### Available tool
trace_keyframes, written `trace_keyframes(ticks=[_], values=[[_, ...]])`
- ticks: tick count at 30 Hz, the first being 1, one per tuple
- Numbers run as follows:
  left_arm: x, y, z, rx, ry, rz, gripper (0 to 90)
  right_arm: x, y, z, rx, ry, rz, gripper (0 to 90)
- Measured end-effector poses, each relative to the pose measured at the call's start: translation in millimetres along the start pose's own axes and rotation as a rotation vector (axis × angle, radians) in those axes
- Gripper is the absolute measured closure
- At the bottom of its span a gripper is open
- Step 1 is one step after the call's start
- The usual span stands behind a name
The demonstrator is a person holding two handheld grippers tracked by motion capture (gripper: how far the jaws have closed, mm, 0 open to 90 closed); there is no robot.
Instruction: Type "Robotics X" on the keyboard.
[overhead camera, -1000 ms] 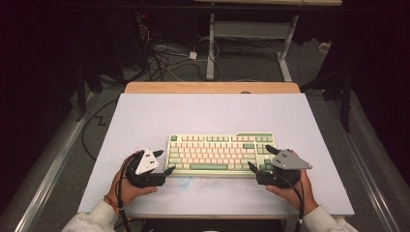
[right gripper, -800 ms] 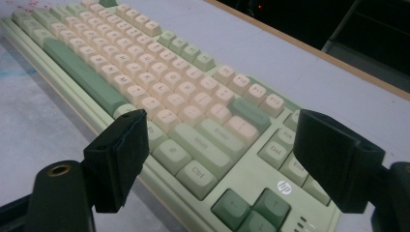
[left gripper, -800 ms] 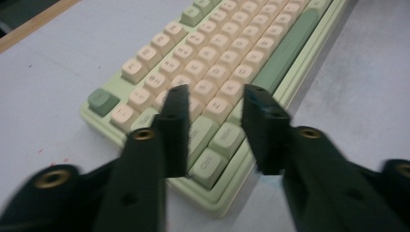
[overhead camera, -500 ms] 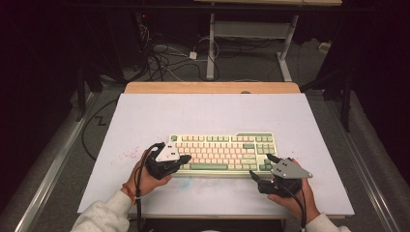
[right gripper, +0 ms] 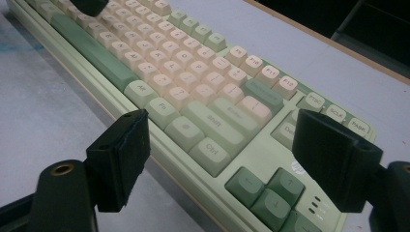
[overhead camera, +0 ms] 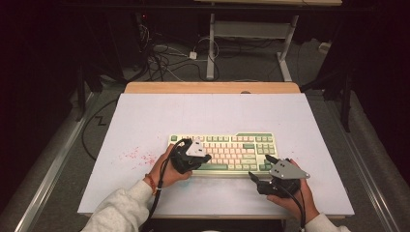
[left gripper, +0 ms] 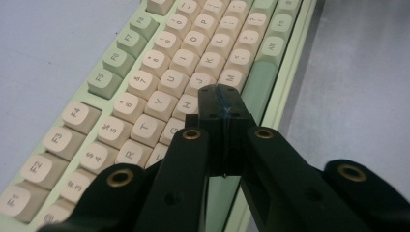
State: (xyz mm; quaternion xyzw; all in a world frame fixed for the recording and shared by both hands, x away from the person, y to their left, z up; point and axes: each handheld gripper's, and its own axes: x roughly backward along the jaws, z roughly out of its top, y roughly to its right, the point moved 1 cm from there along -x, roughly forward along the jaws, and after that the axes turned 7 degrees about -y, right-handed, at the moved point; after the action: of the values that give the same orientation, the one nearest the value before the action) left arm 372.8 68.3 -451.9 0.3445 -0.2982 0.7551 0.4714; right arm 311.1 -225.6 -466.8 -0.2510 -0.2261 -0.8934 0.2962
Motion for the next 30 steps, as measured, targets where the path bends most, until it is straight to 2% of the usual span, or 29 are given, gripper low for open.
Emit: trace_keyframes(ticks=[16, 19, 30], values=[[-16.6, -3.0, 3.8, -0.013, -0.076, 0.014, 87.9, -2.3, -0.7, -0.7, 0.011, -0.019, 0.004, 22.5], [-17.1, -3.0, 3.8, -0.017, -0.076, 0.019, 87.9, -2.0, 0.2, -0.8, 0.009, -0.023, 0.002, 22.5], [2.1, -4.4, 3.5, -0.018, 0.011, 0.060, 85.4, -0.7, 0.5, -0.3, 0.013, -0.014, -0.001, 22.6]])
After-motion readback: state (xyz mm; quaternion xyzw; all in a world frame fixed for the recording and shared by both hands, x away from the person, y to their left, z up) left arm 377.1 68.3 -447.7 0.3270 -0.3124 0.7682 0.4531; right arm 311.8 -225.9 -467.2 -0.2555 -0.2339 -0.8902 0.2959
